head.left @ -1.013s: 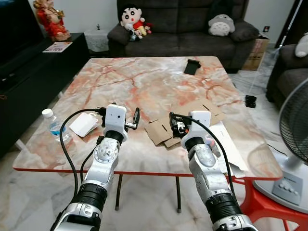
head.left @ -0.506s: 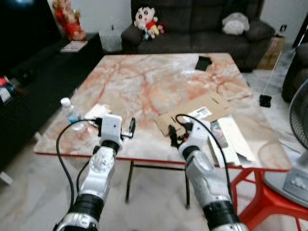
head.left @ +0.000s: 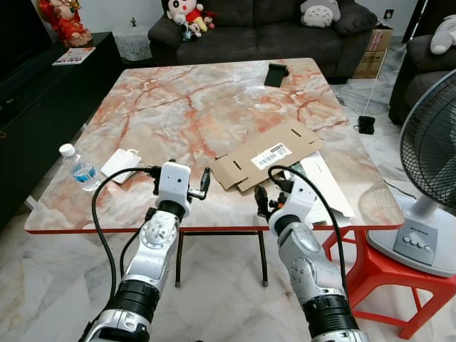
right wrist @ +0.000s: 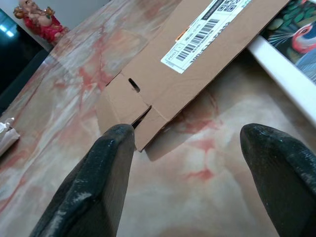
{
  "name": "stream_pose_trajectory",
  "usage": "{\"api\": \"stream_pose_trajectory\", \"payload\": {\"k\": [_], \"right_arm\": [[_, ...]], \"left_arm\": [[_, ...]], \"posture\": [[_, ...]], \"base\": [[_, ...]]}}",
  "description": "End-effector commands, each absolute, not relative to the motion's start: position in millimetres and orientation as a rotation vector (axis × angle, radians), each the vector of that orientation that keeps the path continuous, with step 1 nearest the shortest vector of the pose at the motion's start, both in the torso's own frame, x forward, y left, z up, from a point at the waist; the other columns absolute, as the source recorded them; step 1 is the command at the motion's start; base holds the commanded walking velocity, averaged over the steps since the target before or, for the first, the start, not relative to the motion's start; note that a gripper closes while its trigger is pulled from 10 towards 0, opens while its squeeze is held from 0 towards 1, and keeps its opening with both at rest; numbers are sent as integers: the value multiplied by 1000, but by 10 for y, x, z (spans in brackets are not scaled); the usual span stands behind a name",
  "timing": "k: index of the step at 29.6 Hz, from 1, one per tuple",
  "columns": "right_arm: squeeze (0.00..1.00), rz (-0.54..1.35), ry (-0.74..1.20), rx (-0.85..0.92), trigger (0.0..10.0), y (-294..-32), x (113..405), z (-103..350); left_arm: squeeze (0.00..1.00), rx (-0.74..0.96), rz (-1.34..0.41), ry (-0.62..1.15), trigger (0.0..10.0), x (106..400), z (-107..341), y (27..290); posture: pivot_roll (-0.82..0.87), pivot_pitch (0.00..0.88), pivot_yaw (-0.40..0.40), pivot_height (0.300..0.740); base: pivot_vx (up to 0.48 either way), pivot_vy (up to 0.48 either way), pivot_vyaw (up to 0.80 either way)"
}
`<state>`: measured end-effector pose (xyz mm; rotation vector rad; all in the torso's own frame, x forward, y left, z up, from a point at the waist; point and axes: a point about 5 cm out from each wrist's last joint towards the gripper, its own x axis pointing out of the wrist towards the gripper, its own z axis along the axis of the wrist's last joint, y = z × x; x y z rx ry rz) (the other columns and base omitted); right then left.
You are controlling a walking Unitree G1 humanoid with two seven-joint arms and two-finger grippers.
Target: Picking trash to rubbish bin
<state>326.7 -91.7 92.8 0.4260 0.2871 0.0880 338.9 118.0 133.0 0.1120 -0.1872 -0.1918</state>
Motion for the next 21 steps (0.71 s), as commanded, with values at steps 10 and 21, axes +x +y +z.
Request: {"api": "stream_pose_trajectory", "payload": {"k": [10, 21], "right_arm": [[0, 112, 242, 565, 10000, -820, 3381, 1065], [0, 133, 209, 594, 10000, -805, 3450, 1157]], "left_arm": [[0, 79, -180, -214, 10000, 3424, 1450, 1206], [0, 73, -173, -221, 10000, 3424, 1478, 1215]], "posture": [[95, 82, 55, 740], [98, 85, 53, 740]], "base": [[93, 0, 0], [426, 0, 0]]}}
